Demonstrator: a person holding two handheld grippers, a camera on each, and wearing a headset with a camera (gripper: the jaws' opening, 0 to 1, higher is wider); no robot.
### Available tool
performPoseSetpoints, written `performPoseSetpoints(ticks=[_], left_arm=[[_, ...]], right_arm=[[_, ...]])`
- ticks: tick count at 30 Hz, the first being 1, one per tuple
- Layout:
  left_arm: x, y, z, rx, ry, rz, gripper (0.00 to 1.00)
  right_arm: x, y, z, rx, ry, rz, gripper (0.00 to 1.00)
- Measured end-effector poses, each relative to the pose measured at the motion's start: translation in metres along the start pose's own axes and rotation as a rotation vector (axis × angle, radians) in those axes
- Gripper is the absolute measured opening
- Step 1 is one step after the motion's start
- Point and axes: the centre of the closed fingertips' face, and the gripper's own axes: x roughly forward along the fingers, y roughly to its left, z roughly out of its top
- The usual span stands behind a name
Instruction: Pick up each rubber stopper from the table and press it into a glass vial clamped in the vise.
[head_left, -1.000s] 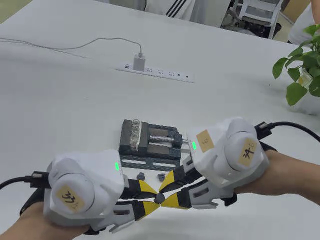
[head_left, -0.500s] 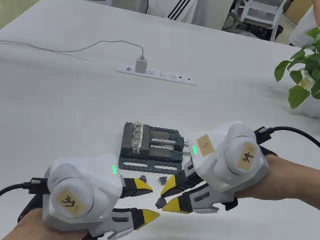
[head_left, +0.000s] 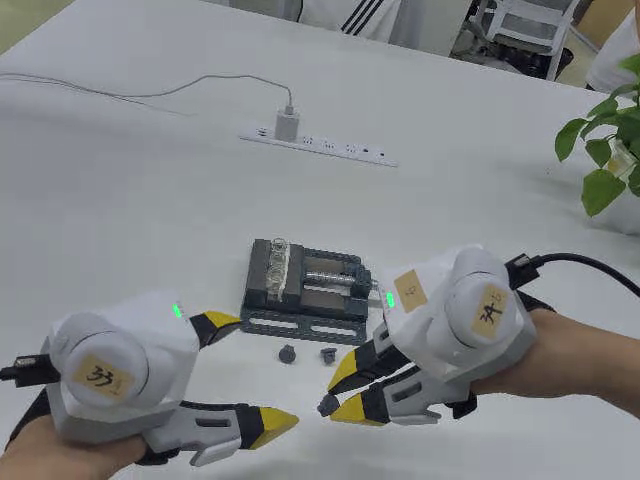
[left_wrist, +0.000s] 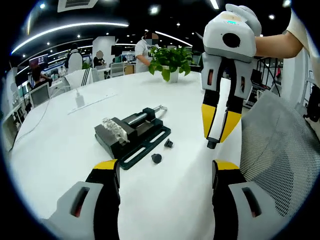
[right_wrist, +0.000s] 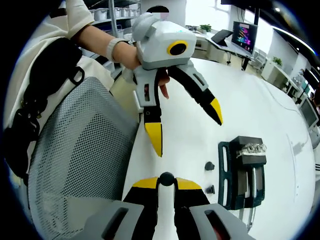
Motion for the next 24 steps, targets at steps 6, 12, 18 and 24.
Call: performPoseSetpoints(ticks=[6,12,18,24], left_arm=[[-0.004,0.016,-0.002,-0.026,-0.012,0.067,0.89],[-0.007,0.026,-0.007,-0.039,-0.003,0.112,0.99],[-0.01,0.025,-0.011,-0.036,0.017,0.122,0.99],[-0.013,0.022,-0.01,-0.011,0.028,0.119,0.99]], right_arm=[[0.004,0.0,-0.012,0.008,0.032,0.02,0.07],[0.004,-0.003,-0.017,0.0,0.053,0.04,0.07],[0.0,-0.018,-0.017,-0.019,0.084,0.052,0.06],[-0.01,-0.047,-0.015,-0.034,0.134,0.061,0.06]])
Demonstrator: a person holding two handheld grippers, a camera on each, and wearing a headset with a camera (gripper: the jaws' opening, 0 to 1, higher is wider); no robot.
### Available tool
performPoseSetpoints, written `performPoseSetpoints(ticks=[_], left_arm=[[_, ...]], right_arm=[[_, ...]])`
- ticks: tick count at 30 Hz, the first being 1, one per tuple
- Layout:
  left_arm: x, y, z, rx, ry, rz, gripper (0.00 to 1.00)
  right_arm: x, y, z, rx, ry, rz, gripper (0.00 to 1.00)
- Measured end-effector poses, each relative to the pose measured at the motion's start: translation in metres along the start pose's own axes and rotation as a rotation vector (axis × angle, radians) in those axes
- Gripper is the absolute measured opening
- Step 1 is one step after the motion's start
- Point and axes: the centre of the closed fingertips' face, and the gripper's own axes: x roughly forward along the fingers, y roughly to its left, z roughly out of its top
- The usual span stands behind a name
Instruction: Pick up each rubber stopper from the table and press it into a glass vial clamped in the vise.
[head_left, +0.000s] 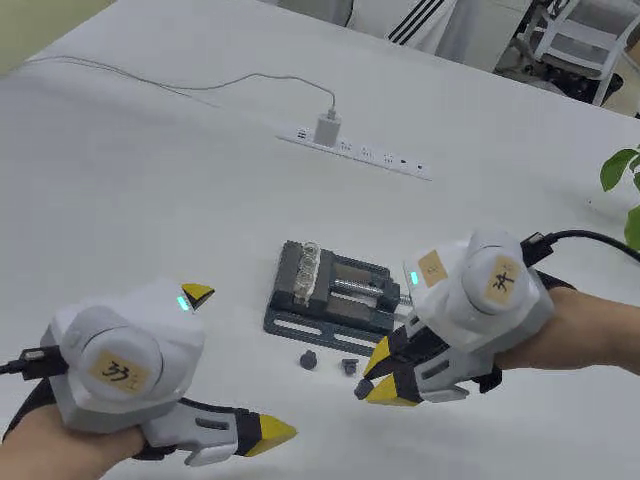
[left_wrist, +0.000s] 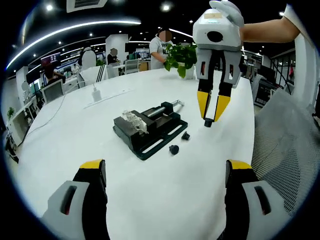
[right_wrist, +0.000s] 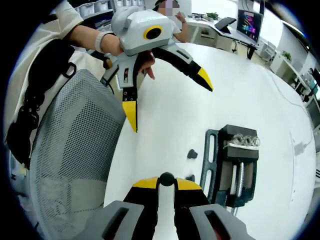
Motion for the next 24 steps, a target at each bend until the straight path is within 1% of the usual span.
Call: performPoseSetpoints(ticks=[4,5,6,8,9,12,16,18,19,22,24], left_arm=[[-0.001,0.001,0.001,-0.006,-0.003,-0.001,0.99],[-0.001,0.0,0.001,-0.009,-0.002,-0.003,0.98],[-0.001,0.0,0.001,-0.01,0.002,-0.006,0.97],[-0.002,0.001,0.0,-0.008,0.007,-0.002,0.97],[-0.002,0.001,0.0,-0.008,0.004,-0.002,0.97],[-0.003,0.002,-0.001,-0.015,0.007,-0.001,0.97],[-0.003,0.002,-0.002,-0.02,0.01,-0.001,0.96],[-0.003,0.003,-0.002,-0.018,0.012,0.003,0.96],[-0.003,0.004,-0.002,-0.018,0.012,0.005,0.96],[-0.003,0.005,-0.002,-0.022,0.012,0.012,0.96],[-0.002,0.006,-0.002,-0.022,0.012,0.015,0.96]], right_arm=[[-0.011,-0.027,0.003,-0.019,0.018,-0.012,0.06],[-0.013,-0.033,0.003,-0.026,0.03,-0.015,0.06],[-0.016,-0.042,0.002,-0.041,0.051,-0.023,0.06],[-0.02,-0.053,0.004,-0.055,0.065,-0.027,0.06],[-0.022,-0.06,0.006,-0.056,0.069,-0.03,0.06],[-0.026,-0.076,0.011,-0.07,0.084,-0.033,0.06],[-0.03,-0.096,0.019,-0.108,0.113,-0.037,0.06],[-0.032,-0.104,0.024,-0.118,0.113,-0.038,0.06],[-0.032,-0.114,0.025,-0.12,0.116,-0.038,0.06],[-0.032,-0.124,0.031,-0.131,0.124,-0.04,0.06],[-0.028,-0.132,0.033,-0.143,0.135,-0.033,0.06]])
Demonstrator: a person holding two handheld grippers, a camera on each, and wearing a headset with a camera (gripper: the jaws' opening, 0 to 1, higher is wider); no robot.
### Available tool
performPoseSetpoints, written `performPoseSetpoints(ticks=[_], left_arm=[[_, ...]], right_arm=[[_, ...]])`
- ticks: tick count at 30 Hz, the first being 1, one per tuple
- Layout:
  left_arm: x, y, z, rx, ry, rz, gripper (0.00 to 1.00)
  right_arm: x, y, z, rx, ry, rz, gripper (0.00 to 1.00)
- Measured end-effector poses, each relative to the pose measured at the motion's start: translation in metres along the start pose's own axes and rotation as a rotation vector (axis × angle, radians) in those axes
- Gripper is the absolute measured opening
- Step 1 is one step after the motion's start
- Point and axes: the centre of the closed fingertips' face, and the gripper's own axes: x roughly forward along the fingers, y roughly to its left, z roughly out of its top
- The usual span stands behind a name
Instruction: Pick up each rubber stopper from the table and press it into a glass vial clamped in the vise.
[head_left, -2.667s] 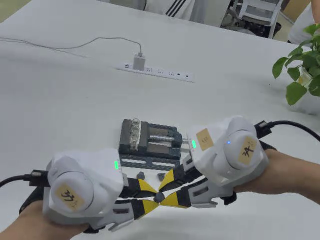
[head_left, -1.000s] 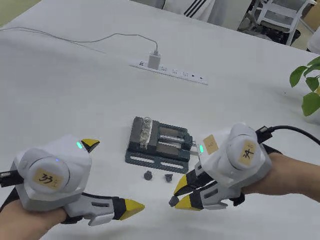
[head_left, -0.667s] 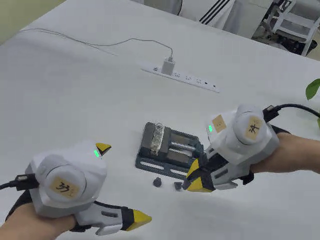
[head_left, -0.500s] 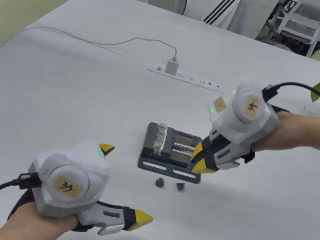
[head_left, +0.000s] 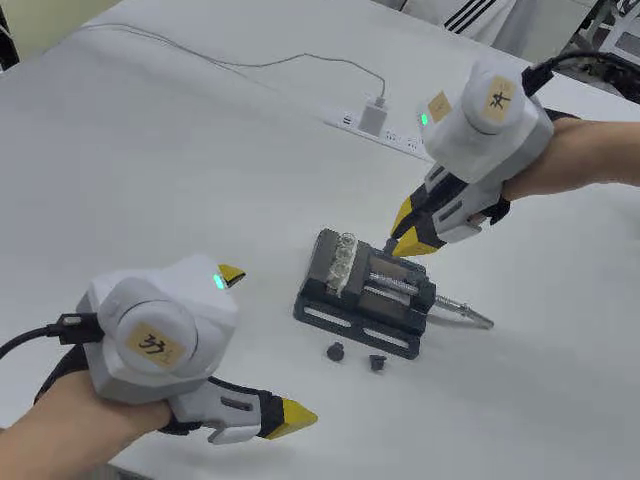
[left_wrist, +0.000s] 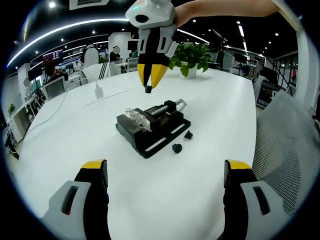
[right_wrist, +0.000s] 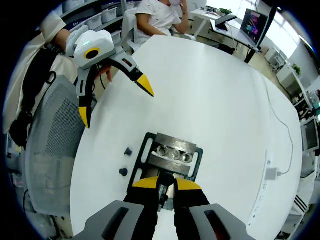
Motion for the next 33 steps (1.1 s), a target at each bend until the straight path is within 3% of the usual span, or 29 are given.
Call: performPoseSetpoints(ticks=[10,17,21,33], left_arm=[[0.003,0.0,-0.002,-0.01,0.006,0.002,0.96],[0.005,0.0,-0.008,-0.03,0.011,0.009,0.96],[0.005,0.001,-0.01,-0.042,0.013,0.015,0.95],[0.007,-0.001,-0.015,-0.061,0.014,0.01,0.94]], right_arm=[[0.012,-0.022,0.017,-0.039,0.019,0.03,0.06],[0.027,-0.027,0.017,-0.064,0.058,0.063,0.06],[0.034,-0.026,0.017,-0.036,0.069,0.092,0.06],[0.042,-0.026,0.012,-0.006,0.107,0.104,0.06]])
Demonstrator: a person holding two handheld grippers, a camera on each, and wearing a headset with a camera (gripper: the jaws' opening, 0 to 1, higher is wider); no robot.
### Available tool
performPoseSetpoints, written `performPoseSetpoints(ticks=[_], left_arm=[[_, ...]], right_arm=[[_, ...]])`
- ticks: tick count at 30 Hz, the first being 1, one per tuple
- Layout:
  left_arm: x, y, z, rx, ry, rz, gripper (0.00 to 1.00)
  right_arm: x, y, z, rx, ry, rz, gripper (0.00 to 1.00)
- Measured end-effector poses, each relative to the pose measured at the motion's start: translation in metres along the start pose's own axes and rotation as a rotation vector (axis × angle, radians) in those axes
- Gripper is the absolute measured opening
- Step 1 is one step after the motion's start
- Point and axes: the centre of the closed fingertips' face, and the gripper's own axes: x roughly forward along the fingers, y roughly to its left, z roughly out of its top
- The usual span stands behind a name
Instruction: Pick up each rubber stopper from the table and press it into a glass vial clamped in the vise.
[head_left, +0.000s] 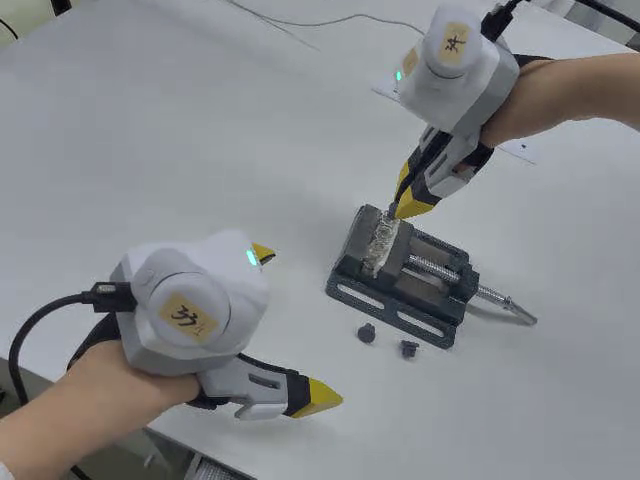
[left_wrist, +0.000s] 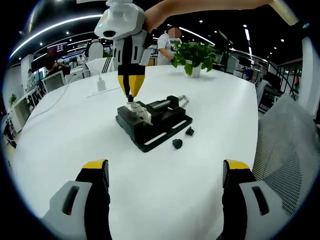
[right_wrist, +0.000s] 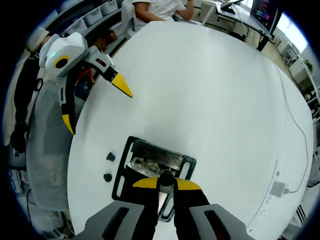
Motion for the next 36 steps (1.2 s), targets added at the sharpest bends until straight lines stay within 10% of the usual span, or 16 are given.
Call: performPoseSetpoints(ticks=[13,28,36], left_arm=[[0.0016,0.0012,-0.0016,-0.017,-0.002,-0.004,0.93],[0.0087,-0.0039,0.0,-0.02,-0.007,-0.026,0.92],[0.0097,-0.0031,0.0016,-0.02,-0.008,-0.033,0.92]], right_arm=[[0.0004,0.0022,-0.0005,0.042,0.057,-0.012,0.06],[0.0013,-0.0002,0.0016,0.298,0.082,-0.035,0.05],[0.0003,0.0044,0.0009,0.279,0.068,-0.056,0.06]])
